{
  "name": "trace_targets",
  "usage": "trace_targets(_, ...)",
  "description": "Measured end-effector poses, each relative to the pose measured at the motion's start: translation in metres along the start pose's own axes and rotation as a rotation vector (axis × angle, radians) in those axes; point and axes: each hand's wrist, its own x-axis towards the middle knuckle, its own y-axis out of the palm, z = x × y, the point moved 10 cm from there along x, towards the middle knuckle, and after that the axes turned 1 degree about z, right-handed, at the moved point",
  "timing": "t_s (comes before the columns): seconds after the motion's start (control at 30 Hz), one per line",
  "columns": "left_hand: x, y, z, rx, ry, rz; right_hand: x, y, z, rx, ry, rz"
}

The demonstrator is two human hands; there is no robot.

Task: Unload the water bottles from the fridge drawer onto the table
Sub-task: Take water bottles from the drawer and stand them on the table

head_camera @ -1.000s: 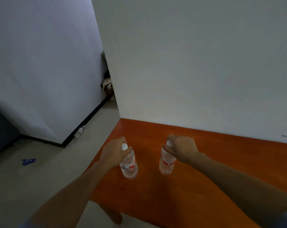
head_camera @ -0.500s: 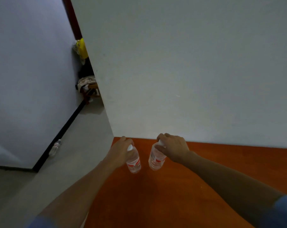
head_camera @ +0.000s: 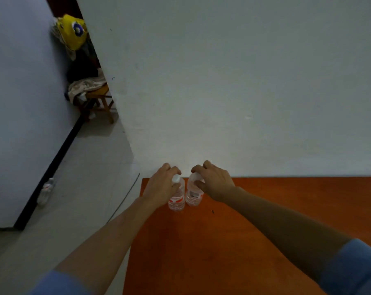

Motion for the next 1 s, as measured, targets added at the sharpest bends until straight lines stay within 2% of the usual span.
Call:
trace_targets(0.27,-0.011,-0.020,-0.001,0.073,-0.041,-0.040,-0.019,-0.008,-0.008,0.103,0.080,-0.018)
trace_targets(0.47,-0.027,-0.039,-0.064,0.154,0.037,-0.090,-0.083,-0.041,-0.042,0.094,0.163,-0.055)
trace_targets(0.7,-0.069,0.003,-0.223,0.168,0.247,-0.059,-0.242,-0.091,-0.115,0.055,0.300,-0.160)
trace_targets(1.0,-0.176,0.151,-0.492,0.165,0.641,0.116,-0.559,-0.133,-0.246,-0.025,0.710,-0.255)
